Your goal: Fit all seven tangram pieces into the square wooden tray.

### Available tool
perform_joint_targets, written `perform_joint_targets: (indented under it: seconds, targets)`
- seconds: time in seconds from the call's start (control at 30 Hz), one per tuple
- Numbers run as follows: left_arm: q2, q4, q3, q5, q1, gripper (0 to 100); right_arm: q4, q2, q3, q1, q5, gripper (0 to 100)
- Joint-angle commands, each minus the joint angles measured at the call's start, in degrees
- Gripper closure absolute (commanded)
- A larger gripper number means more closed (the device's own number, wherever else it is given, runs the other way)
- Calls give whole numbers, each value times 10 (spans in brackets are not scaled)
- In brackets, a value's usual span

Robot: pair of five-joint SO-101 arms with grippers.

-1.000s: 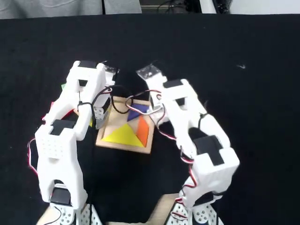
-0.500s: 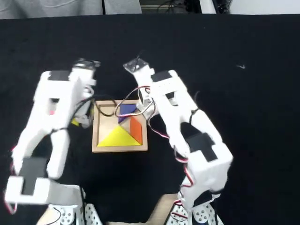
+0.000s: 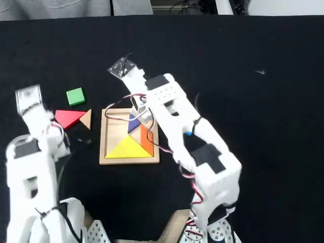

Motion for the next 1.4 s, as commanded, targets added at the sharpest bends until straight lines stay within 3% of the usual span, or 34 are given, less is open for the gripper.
perform_joint_targets:
  seconds: [0.0,0.2,0.53,0.77,1.23,1.37]
  targets:
    - [-50,-58,38,24,-7,927,-8,32,-75,10,-7,988]
    - [-52,-108,81,22,-6,927,-14,39,-84,11,-7,988]
    - [-53,-114,90,20,-5,927,-32,65,-81,44,-3,988]
    - [-53,-114,90,19,-6,927,-3,67,-77,31,0,988]
    - [-57,-155,116,19,-6,927,122,57,-94,0,76,988]
    - [-57,-155,115,19,-6,927,89,23,-112,-3,50,988]
